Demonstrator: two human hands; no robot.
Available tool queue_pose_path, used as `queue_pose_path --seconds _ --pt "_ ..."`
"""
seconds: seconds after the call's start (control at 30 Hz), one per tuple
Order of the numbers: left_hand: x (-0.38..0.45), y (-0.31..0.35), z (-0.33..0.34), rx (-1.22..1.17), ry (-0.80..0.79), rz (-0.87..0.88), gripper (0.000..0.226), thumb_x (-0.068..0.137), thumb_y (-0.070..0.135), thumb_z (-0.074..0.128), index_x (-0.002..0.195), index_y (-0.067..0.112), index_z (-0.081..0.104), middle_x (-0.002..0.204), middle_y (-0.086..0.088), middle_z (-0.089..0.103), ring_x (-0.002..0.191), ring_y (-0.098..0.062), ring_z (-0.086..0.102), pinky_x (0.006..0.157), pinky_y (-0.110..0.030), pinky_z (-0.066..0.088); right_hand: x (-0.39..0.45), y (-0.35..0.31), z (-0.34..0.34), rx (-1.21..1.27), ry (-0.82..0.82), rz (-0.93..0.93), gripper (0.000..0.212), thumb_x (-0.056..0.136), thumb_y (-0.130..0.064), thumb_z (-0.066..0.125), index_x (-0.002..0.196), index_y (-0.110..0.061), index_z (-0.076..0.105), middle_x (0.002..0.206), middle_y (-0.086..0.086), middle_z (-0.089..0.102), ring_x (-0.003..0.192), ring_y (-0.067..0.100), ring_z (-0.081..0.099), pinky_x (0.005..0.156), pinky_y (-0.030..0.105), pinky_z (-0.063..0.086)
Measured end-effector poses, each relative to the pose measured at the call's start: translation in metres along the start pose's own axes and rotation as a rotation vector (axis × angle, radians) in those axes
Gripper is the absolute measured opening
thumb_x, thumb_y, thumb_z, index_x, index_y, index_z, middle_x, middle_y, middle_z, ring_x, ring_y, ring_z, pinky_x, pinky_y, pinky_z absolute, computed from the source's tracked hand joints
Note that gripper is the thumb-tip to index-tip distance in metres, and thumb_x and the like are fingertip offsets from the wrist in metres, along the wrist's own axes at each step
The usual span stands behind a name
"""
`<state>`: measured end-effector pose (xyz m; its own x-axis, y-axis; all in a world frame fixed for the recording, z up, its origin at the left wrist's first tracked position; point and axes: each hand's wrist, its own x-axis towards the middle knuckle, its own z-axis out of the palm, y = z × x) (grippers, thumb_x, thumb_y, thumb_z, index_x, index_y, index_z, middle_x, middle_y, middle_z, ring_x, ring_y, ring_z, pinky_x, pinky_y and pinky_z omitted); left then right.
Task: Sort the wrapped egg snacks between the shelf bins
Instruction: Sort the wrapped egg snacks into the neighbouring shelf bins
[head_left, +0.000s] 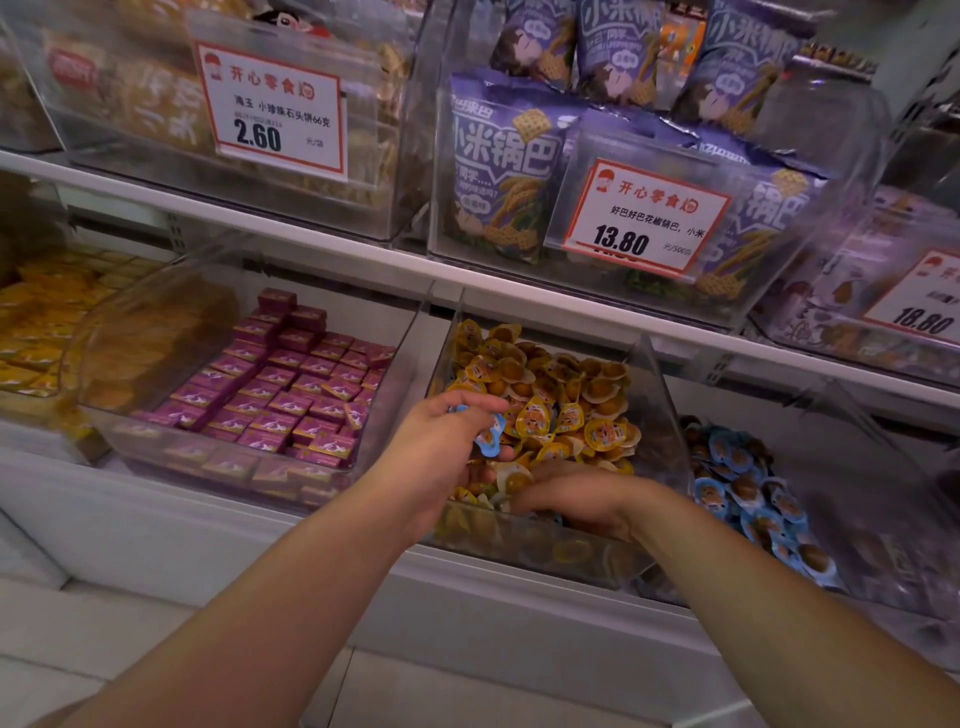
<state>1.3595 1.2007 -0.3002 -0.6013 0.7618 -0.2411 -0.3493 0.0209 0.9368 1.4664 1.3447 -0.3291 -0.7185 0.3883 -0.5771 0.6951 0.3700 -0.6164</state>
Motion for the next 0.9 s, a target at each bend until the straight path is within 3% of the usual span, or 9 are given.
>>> queue_pose_path --seconds 0.07,0.13,0.2,0.27,0.33,0.5,0.7,0.8,0.9 --pt "0.000 0.001 0.000 -0.006 0.002 0.001 0.023 0.097 0.005 0.051 0.094 0.011 0.073 0.111 -0.013 0.067 0.070 -0.021 0.073 0.049 -0.027 0.049 -0.001 0.000 -0.002 -0.161 0.028 -0.061 0.027 0.083 -0.041 0.070 0.094 -0.017 0.073 0.096 0.000 0.074 0.091 0.015 0.069 0.082 0.032 0.055" --pt "-0.001 0.001 0.000 -0.008 0.008 0.000 0.023 0.097 0.005 0.051 0.097 0.010 0.073 0.111 -0.013 0.066 0.070 -0.021 0.073 0.048 -0.026 0.050 -0.003 -0.001 -0.003 -0.163 0.056 -0.141 0.017 0.086 -0.040 0.073 0.089 -0.023 0.073 0.080 -0.012 0.073 0.075 0.000 0.067 0.065 0.019 0.053" --pt "-0.001 0.002 0.000 0.001 0.008 0.003 0.022 0.098 0.005 0.050 0.099 0.010 0.072 0.108 -0.013 0.068 0.069 -0.020 0.073 0.049 -0.026 0.051 -0.005 -0.002 -0.002 0.008 0.039 -0.212 0.008 0.085 -0.031 0.077 0.080 -0.026 0.073 0.068 -0.014 0.069 0.062 -0.002 0.062 0.054 0.015 0.046" --pt "-0.002 0.003 0.000 0.002 0.009 0.004 0.022 0.098 0.005 0.050 0.100 0.009 0.071 0.105 -0.015 0.070 0.069 -0.020 0.072 0.048 -0.026 0.050 -0.006 -0.002 -0.001 0.240 0.033 -0.248 0.007 0.084 -0.023 0.078 0.090 -0.020 0.076 0.080 0.000 0.070 0.074 0.012 0.061 0.063 0.025 0.046" --pt "-0.003 0.002 0.002 0.005 0.017 0.017 0.021 0.099 0.004 0.049 0.101 0.008 0.070 0.099 -0.017 0.071 0.069 -0.021 0.070 0.048 -0.025 0.050 -0.003 -0.002 -0.002 0.473 0.024 -0.259 0.029 0.083 -0.019 0.077 0.109 -0.007 0.072 0.096 0.009 0.072 0.087 0.017 0.065 0.075 0.029 0.050" --pt "-0.002 -0.008 0.007 0.129 0.090 0.093 0.021 0.100 0.008 0.048 0.102 0.016 0.067 0.087 -0.005 0.067 0.074 -0.023 0.064 0.060 -0.033 0.051 0.006 -0.008 -0.013 0.841 0.320 -0.207 0.029 0.087 -0.011 0.073 0.114 -0.004 0.068 0.100 0.013 0.076 0.090 0.024 0.071 0.076 0.035 0.058" --pt "0.012 -0.016 0.004 0.305 0.053 0.122 0.024 0.099 0.010 0.050 0.111 0.024 0.064 0.082 -0.008 0.067 0.052 -0.007 0.059 0.048 -0.023 0.046 0.001 0.004 -0.025 0.871 0.359 -0.105 0.027 0.090 -0.001 0.067 0.117 -0.001 0.065 0.080 0.011 0.073 0.058 0.015 0.063 0.041 0.020 0.043" --pt "0.020 -0.020 0.006 0.460 -0.027 0.121 0.025 0.097 0.011 0.052 0.114 0.027 0.062 0.077 -0.004 0.066 0.056 -0.014 0.062 0.048 -0.026 0.044 0.000 0.002 -0.021 0.852 0.381 -0.097 0.025 0.089 0.001 0.066 0.114 0.001 0.066 0.087 0.014 0.073 0.052 0.012 0.059 0.037 0.018 0.040" --pt "0.021 -0.021 0.006 0.560 -0.053 0.151 0.025 0.094 0.014 0.056 0.104 0.035 0.063 0.075 0.000 0.065 0.048 -0.007 0.056 0.044 -0.023 0.043 -0.004 0.001 -0.021 0.548 0.438 -0.116 0.027 0.086 -0.010 0.074 0.112 -0.006 0.068 0.071 0.005 0.067 0.050 0.015 0.054 0.038 0.023 0.035"
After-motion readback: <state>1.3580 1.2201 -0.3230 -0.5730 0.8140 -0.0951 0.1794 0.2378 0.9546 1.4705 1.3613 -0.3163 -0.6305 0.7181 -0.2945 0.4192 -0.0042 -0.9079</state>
